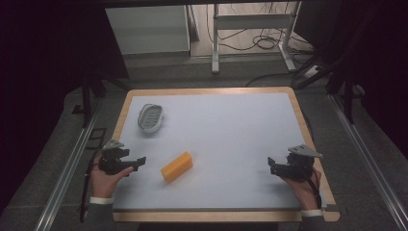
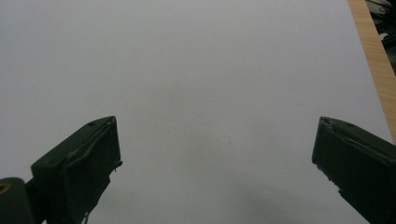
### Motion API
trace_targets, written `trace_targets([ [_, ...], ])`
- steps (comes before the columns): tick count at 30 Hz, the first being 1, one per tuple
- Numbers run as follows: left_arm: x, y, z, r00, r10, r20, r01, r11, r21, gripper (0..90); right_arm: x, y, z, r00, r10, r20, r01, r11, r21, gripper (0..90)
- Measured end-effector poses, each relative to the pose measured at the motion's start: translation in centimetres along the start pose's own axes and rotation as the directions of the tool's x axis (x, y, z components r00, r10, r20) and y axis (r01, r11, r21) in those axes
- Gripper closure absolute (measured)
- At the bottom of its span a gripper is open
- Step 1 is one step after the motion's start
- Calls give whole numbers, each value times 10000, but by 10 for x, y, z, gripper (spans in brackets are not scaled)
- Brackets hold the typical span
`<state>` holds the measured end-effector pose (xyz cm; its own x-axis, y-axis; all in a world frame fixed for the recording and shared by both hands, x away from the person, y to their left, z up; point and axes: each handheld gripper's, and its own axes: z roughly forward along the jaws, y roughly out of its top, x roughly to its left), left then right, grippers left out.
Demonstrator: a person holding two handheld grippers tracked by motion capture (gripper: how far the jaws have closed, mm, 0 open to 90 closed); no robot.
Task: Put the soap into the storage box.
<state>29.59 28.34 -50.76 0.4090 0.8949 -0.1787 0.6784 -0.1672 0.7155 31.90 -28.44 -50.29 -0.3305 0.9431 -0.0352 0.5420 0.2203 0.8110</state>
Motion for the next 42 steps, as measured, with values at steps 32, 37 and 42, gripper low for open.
trace_targets([
  [32, -5, 4, -9, 9998, 211, 44, -211, 9997, -99, 179, -5, -1, -10, 10000, -13, 77, 15, 9998, -221, 40],
  [37, -8, 5, -10, 9996, 298, 15, -298, 9996, -29, 176, -6, -1, -10, 9999, 16, 117, -14, 9999, -172, 43],
  [42, -10, 7, -13, 9993, 386, 16, -386, 9992, -49, 176, -6, -1, -11, 9999, 9, 139, -6, 9999, -171, 43],
])
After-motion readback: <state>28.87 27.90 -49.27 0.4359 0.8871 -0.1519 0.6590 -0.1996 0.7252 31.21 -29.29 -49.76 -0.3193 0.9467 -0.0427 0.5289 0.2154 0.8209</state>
